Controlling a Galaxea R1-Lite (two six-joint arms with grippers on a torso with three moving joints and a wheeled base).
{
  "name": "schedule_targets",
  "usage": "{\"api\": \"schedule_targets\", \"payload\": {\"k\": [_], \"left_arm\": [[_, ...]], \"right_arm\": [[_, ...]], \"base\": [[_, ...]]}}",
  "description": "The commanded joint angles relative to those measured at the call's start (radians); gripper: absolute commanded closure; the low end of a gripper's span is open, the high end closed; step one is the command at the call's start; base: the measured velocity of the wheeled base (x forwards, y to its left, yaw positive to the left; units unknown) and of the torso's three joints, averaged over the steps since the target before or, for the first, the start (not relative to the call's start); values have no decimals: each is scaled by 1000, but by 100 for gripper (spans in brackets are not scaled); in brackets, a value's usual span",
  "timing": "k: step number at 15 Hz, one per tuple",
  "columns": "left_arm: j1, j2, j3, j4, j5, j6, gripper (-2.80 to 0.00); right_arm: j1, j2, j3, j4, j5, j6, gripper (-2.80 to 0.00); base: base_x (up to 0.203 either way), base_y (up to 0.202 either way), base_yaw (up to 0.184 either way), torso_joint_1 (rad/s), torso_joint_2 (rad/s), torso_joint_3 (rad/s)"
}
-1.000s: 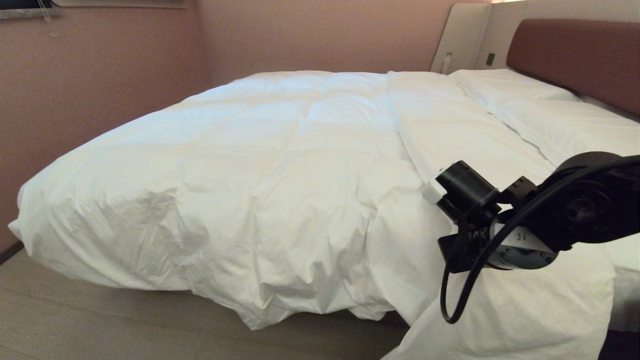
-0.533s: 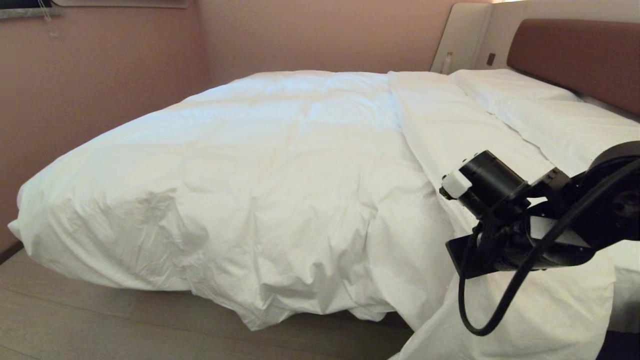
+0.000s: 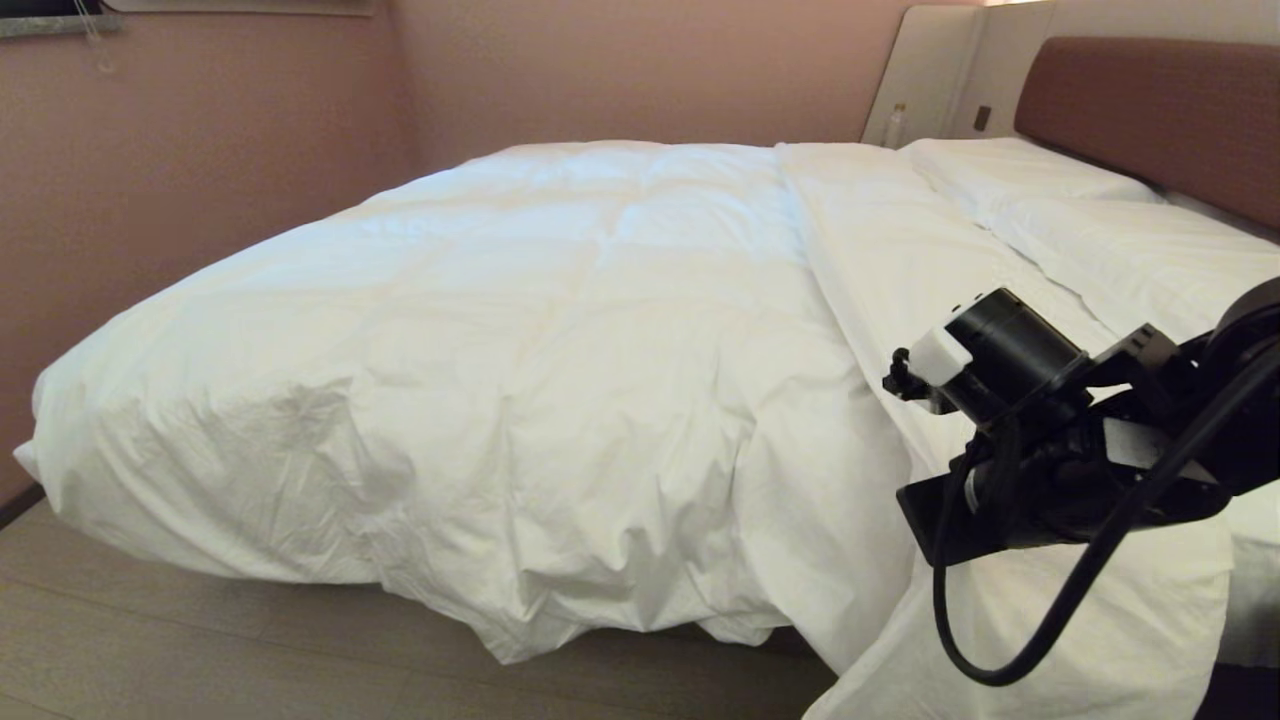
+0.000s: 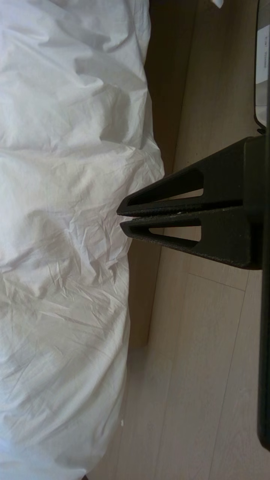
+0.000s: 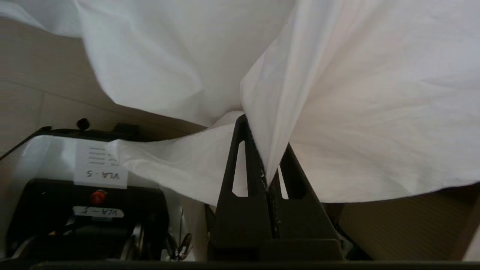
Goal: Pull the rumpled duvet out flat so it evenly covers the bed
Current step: Hold the folded corner of the quilt
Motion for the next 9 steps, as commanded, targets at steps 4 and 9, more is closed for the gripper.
{"api": "schedule_targets", "payload": {"k": [4,9], "left_arm": [[0,0,0,0,0,-1,0],[0,0,0,0,0,-1,0]], "right_arm": [[0,4,9,-50,106,-10,0],[0,7,20,-47,106,-33,0]], "base": [[0,0,0,0,0,0],[0,0,0,0,0,0]]}}
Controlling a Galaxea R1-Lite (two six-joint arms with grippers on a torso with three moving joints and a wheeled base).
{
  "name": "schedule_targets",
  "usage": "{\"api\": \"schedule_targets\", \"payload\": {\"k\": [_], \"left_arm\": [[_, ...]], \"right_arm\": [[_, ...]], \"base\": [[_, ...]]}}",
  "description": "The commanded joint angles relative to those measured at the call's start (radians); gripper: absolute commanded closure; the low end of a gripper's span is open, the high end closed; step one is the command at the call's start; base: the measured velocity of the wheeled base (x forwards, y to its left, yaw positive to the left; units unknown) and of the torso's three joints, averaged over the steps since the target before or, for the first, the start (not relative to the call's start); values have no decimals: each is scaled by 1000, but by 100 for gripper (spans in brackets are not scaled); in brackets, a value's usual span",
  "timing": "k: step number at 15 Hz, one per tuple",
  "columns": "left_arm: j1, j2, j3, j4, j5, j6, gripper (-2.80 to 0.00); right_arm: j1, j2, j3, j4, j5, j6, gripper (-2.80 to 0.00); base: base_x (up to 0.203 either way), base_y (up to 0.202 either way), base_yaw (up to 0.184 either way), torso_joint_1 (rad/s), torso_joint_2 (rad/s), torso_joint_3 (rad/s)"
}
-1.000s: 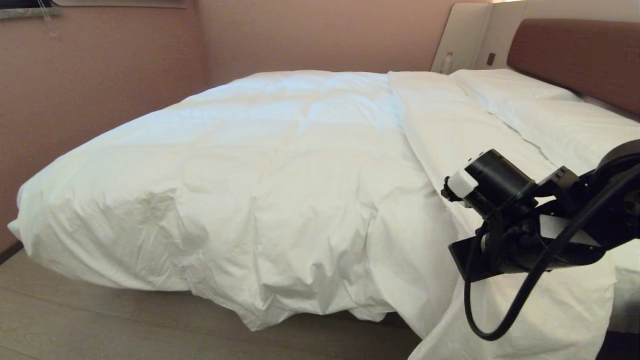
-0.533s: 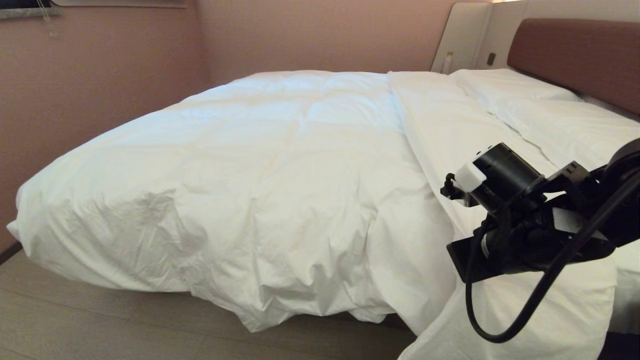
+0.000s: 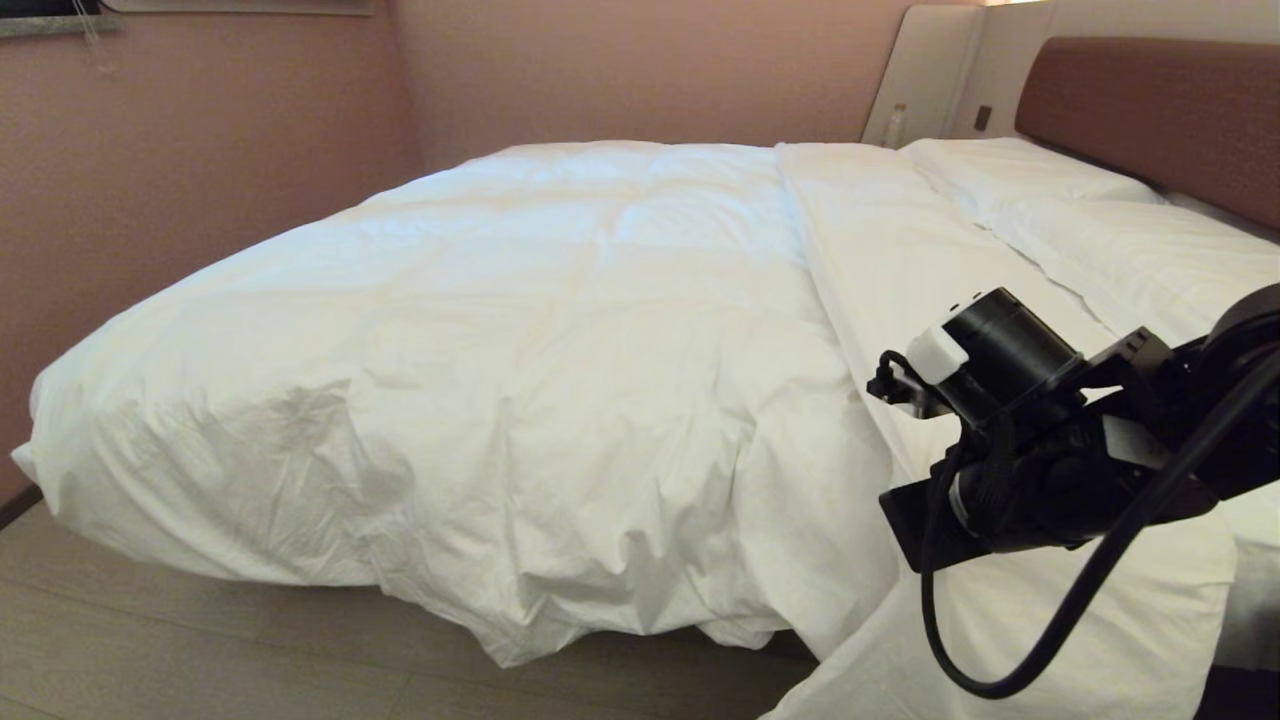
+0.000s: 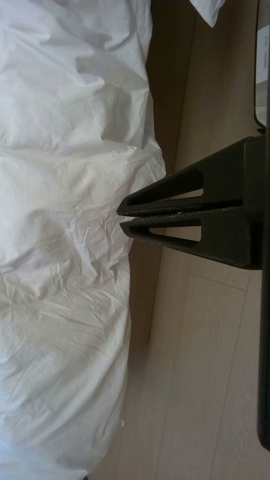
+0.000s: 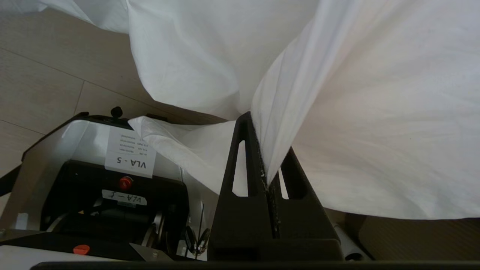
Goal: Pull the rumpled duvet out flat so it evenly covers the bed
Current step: Hold the folded corner of the quilt
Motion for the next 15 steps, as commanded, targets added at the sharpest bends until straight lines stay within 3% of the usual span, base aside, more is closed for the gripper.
{"api": "schedule_targets", "payload": {"k": [1,11,15], "left_arm": [[0,0,0,0,0,-1,0],[0,0,0,0,0,-1,0],[0,0,0,0,0,-1,0]], "right_arm": [[0,4,2,2,-1,-7,0],[-3,-30,0,13,-6,-16,0],[-2,-114,-8,100,-5,-41,0]], "base": [[0,0,0,0,0,0],[0,0,0,0,0,0],[0,0,0,0,0,0]]}}
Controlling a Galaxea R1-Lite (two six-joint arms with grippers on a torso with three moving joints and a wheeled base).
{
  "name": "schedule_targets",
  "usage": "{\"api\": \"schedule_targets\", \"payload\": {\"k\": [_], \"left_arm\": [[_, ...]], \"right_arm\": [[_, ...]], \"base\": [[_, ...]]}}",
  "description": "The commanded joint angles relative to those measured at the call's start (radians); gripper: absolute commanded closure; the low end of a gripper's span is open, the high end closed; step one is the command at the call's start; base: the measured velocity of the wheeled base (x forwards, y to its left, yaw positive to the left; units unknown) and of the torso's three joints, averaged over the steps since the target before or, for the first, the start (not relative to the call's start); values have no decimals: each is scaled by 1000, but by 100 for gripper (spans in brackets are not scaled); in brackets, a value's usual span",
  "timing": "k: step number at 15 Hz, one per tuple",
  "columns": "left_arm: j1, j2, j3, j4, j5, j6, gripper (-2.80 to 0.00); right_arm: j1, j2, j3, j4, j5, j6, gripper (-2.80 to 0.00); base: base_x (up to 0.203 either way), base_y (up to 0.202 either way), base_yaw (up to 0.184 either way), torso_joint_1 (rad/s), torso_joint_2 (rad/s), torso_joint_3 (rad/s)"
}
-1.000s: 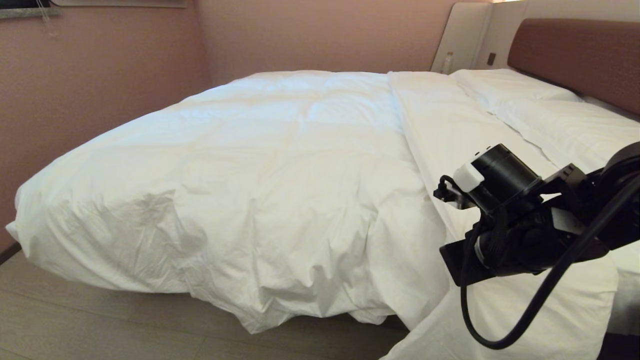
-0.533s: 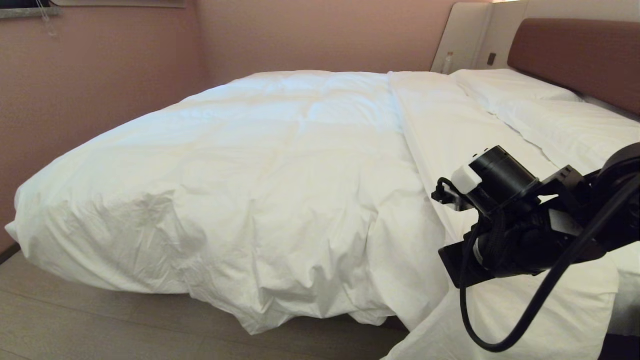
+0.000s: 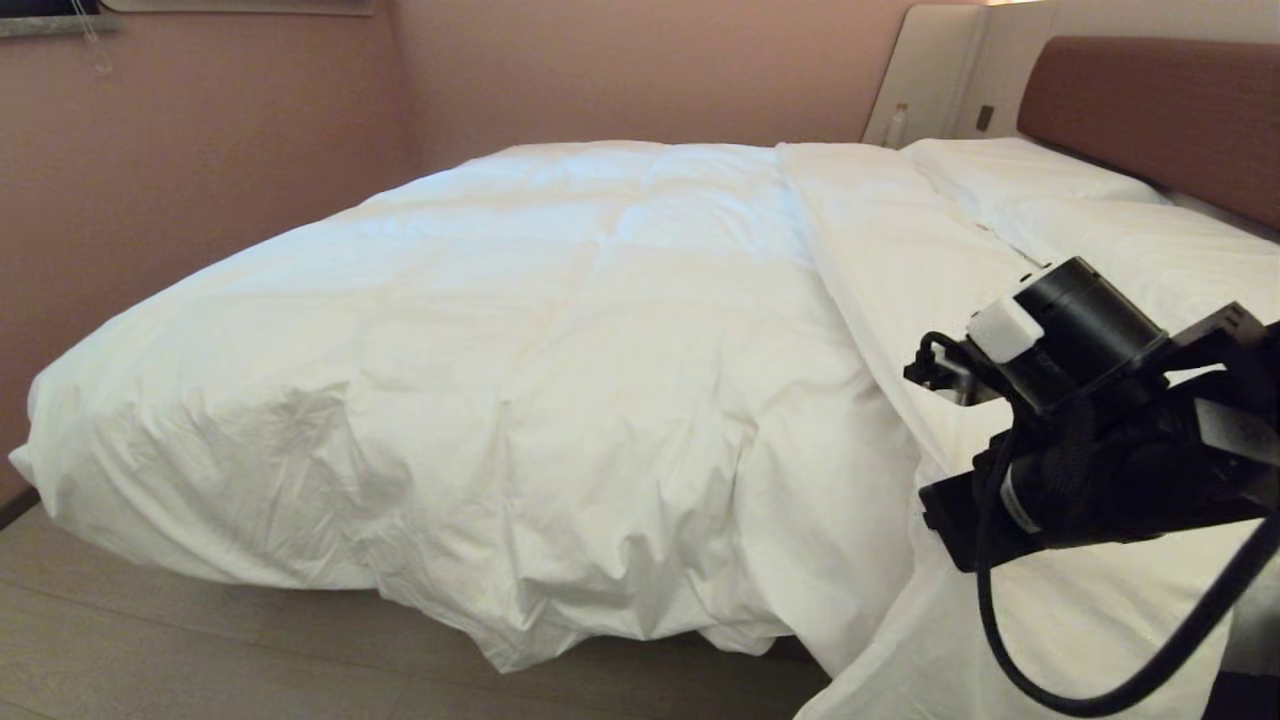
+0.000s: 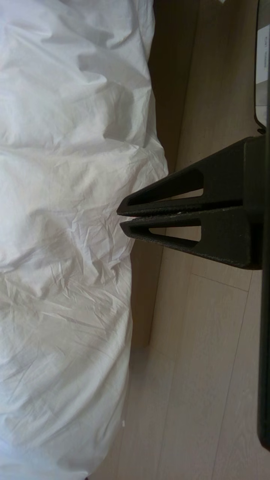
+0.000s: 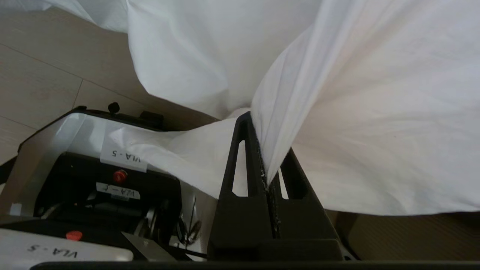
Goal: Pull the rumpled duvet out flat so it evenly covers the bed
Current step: Hold the folded corner of the quilt, then flatten the corners of the folded blanket
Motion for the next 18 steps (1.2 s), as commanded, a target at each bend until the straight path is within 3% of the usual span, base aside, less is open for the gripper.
{"api": "schedule_targets", "payload": {"k": [1,2,6,13,14,18], "left_arm": [[0,0,0,0,0,-1,0],[0,0,0,0,0,-1,0],[0,0,0,0,0,-1,0],[0,0,0,0,0,-1,0],[0,0,0,0,0,-1,0],[0,0,0,0,0,-1,0]], "right_arm": [[2,-21,-2,40,-1,0,0],[1,-9,0,39,-1,0,-280],[0,29,-5,36,-1,4,-280],[-44,-115,-40,39,-17,7,-280],[-88,-120,-50,38,-22,5,-280],[-437,-135,-111,34,-27,-36,-280]], "base": [[0,0,0,0,0,0],[0,0,0,0,0,0],[0,0,0,0,0,0],[0,0,0,0,0,0],[0,0,0,0,0,0],[0,0,0,0,0,0]]}}
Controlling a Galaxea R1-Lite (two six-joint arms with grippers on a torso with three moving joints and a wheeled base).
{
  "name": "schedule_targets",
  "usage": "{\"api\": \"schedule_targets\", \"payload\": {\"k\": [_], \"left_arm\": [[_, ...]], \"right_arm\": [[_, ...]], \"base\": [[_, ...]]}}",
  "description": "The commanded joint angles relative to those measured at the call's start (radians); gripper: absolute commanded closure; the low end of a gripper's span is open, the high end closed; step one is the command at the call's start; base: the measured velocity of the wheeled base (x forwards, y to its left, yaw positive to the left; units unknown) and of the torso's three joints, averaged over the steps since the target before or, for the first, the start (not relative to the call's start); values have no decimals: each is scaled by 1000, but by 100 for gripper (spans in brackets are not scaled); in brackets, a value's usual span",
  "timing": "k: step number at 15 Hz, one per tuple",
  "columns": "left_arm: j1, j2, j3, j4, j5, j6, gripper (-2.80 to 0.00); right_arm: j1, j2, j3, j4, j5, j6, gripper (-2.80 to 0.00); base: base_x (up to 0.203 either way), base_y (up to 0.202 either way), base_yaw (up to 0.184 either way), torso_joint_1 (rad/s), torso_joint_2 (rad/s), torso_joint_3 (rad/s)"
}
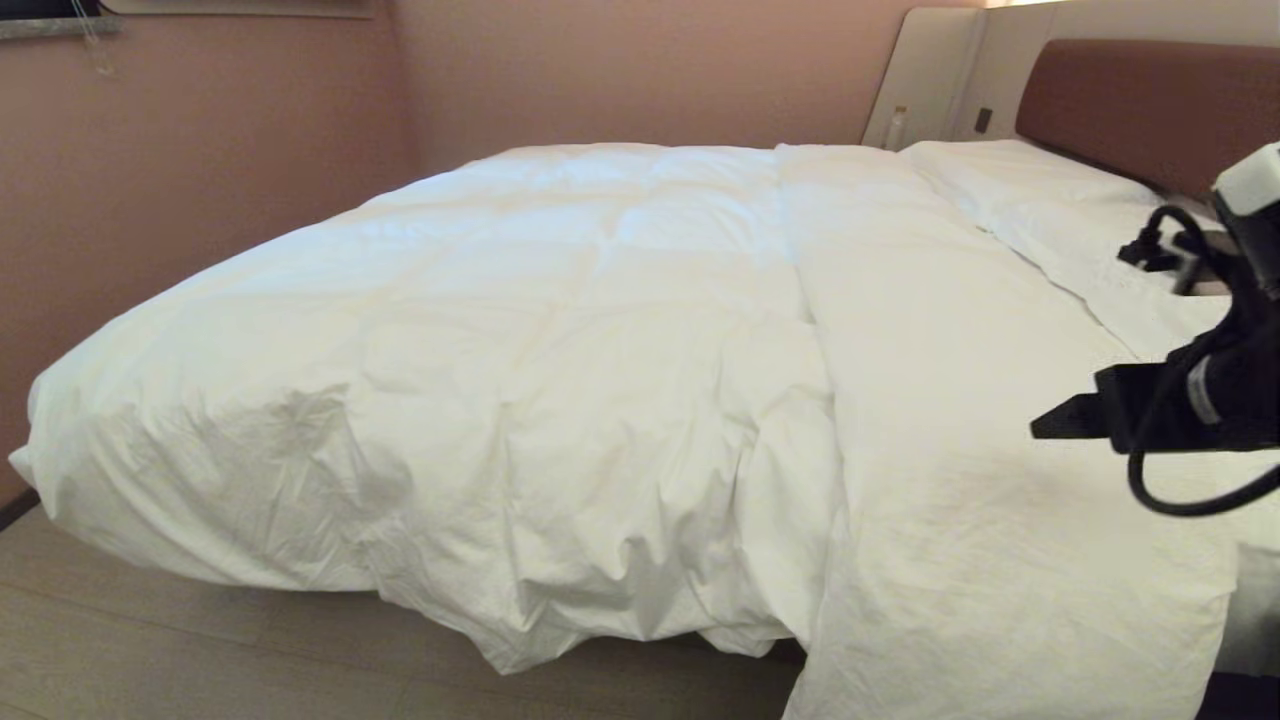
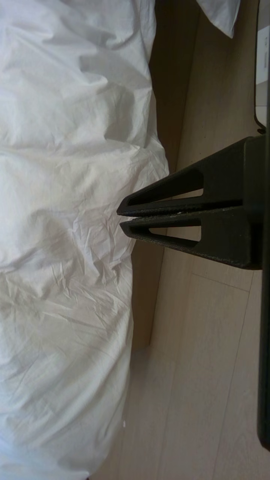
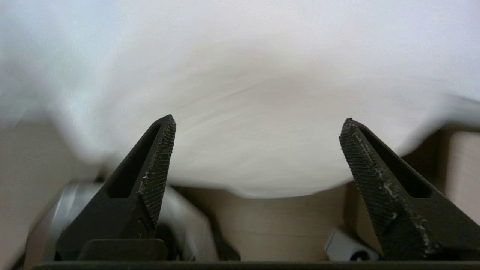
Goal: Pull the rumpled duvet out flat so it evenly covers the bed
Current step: Flatten the corners of the folded blanket
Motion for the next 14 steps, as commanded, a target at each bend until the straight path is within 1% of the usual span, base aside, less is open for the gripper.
{"api": "schedule_targets", "payload": {"k": [1,2,5,9,11,14], "left_arm": [[0,0,0,0,0,-1,0],[0,0,0,0,0,-1,0],[0,0,0,0,0,-1,0],[0,0,0,0,0,-1,0],[0,0,0,0,0,-1,0],[0,0,0,0,0,-1,0]], "right_arm": [[-101,-9,-23,1,3,-23,0],[-138,-10,-31,-9,18,-35,0],[-145,-27,-33,-60,28,-34,0],[-186,-65,-35,-102,36,-32,0],[-220,-127,-36,-110,78,-34,0],[-260,-204,-32,-109,90,-35,0]], "base": [[0,0,0,0,0,0],[0,0,0,0,0,0],[0,0,0,0,0,0],[0,0,0,0,0,0],[0,0,0,0,0,0],[0,0,0,0,0,0]]}}
